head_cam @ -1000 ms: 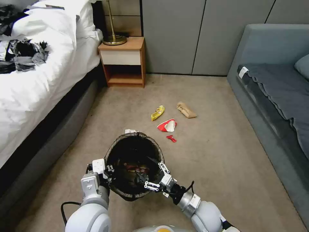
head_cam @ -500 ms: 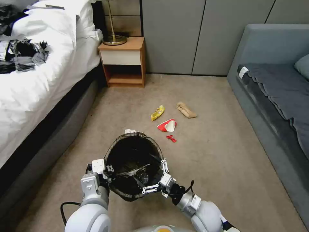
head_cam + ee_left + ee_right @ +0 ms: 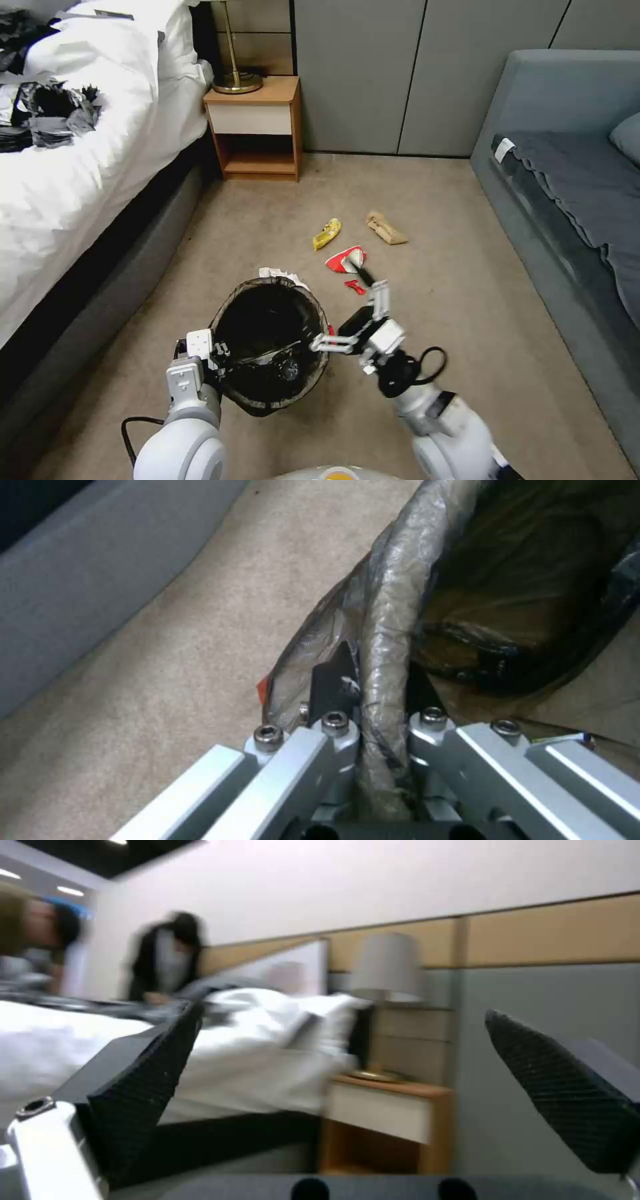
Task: Pick up the trash bin, then pick up the garbage from the floor and place it into the trash bin.
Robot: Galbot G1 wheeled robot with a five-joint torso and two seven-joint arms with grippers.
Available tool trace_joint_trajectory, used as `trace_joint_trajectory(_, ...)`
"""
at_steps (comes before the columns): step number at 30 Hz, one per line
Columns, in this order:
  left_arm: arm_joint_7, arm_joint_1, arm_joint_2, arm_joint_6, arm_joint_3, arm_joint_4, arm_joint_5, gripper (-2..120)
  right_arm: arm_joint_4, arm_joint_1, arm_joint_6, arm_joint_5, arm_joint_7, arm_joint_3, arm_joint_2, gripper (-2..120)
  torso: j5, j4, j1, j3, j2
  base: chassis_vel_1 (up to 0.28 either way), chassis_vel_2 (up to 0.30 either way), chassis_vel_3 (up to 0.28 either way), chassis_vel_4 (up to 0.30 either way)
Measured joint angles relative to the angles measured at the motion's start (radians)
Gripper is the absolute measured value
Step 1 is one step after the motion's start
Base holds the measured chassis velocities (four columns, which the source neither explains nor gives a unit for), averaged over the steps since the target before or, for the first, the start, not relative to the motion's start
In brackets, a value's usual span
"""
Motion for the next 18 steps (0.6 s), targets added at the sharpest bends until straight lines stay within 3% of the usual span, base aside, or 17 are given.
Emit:
trace_joint_trajectory(4,-0.001,-0.002,0.002,-0.003,-0.015,0.000,-0.009,0,-0.018,-0.095,0.007,-0.044,0.137,0.039,0.018,100,0.0001,0.0000,0.000,0.000,0.000,0.000,0.000,0.000,0.000)
trace_joint_trajectory(18,-0.005,-0.003,-0.006,-0.005,-0.036,-0.019,-0.014,0,-0.128,-0.129,0.028,-0.057,0.197,0.057,0.026,100,0.0002,0.0001,0.000,0.000,0.000,0.000,0.000,0.000,0.000)
